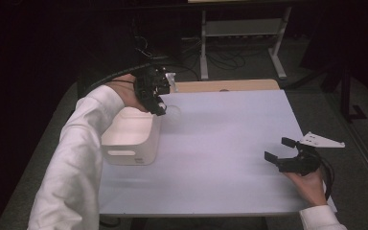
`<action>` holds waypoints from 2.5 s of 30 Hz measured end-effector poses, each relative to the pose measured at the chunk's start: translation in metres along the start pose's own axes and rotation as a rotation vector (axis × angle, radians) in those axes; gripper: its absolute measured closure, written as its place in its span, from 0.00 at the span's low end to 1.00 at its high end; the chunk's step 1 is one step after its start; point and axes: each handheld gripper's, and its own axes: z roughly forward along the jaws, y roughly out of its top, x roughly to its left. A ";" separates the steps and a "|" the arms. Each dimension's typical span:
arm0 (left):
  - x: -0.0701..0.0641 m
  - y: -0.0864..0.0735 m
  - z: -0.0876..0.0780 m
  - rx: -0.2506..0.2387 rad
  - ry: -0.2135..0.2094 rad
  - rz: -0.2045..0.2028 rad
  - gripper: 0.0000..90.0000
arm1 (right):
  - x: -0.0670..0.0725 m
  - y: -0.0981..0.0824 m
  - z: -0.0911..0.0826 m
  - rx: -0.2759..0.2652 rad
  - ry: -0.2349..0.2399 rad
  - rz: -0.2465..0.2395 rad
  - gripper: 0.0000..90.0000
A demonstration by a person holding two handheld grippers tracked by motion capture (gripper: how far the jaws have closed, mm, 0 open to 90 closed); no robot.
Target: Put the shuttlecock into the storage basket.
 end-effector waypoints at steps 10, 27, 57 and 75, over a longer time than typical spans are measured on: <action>0.001 -0.008 -0.007 0.015 0.005 -0.014 0.72 | 0.000 0.000 0.000 0.000 0.001 -0.002 0.00; 0.006 -0.034 -0.018 0.032 0.022 -0.053 0.72 | 0.000 0.000 0.001 0.004 0.008 -0.004 0.00; 0.003 -0.084 -0.026 0.060 0.027 -0.153 0.71 | 0.000 0.000 0.001 0.004 0.004 -0.004 0.00; 0.000 -0.093 0.001 0.084 -0.022 -0.162 0.72 | 0.000 0.000 0.001 0.005 0.003 0.000 0.00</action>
